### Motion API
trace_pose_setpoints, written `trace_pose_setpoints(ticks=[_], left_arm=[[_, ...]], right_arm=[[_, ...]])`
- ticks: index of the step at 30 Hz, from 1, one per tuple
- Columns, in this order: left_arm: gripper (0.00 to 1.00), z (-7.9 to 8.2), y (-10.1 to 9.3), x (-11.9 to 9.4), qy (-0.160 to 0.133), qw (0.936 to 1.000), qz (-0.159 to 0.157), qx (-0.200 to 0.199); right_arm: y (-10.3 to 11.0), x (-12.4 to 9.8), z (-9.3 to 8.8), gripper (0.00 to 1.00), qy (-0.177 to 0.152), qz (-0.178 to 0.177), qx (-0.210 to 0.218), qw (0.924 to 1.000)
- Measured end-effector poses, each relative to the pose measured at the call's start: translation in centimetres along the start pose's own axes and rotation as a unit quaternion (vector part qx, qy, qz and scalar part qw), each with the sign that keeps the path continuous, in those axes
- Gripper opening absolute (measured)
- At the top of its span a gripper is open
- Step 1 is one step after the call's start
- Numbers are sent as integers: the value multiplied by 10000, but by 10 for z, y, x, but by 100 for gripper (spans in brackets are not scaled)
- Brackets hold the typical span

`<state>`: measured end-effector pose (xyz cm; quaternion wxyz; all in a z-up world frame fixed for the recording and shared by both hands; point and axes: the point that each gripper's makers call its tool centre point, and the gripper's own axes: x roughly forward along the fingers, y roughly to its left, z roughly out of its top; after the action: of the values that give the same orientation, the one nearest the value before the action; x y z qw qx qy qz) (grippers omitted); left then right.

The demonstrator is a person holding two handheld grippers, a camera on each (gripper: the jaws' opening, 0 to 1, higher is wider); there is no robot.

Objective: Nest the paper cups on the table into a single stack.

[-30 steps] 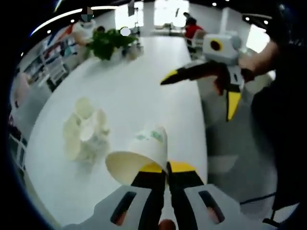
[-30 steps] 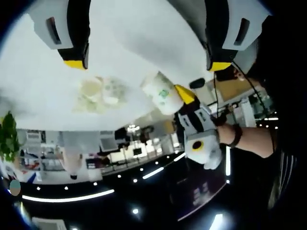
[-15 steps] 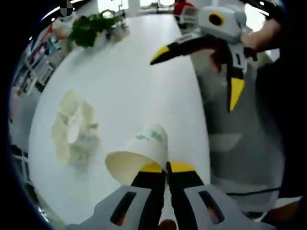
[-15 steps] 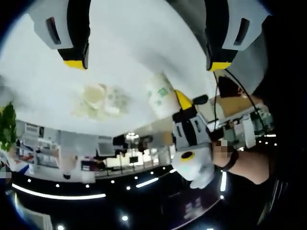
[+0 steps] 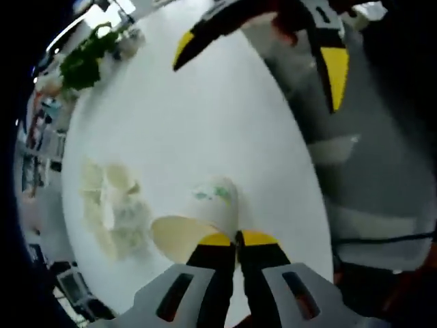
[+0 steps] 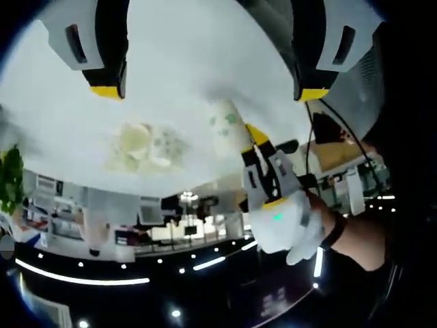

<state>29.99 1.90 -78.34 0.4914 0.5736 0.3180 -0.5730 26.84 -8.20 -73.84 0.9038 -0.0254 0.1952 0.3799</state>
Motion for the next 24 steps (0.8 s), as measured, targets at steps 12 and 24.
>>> trace_pose_setpoints(ticks=[12,24], left_arm=[[0,-4,20,10,303,9940,243,1019],[1,-12,17,29,689,9824,-94,1734]], right_arm=[[-5,0,0,100,-94,2,175,9998],[-6,-1,3,99,-219,22,280,9994]])
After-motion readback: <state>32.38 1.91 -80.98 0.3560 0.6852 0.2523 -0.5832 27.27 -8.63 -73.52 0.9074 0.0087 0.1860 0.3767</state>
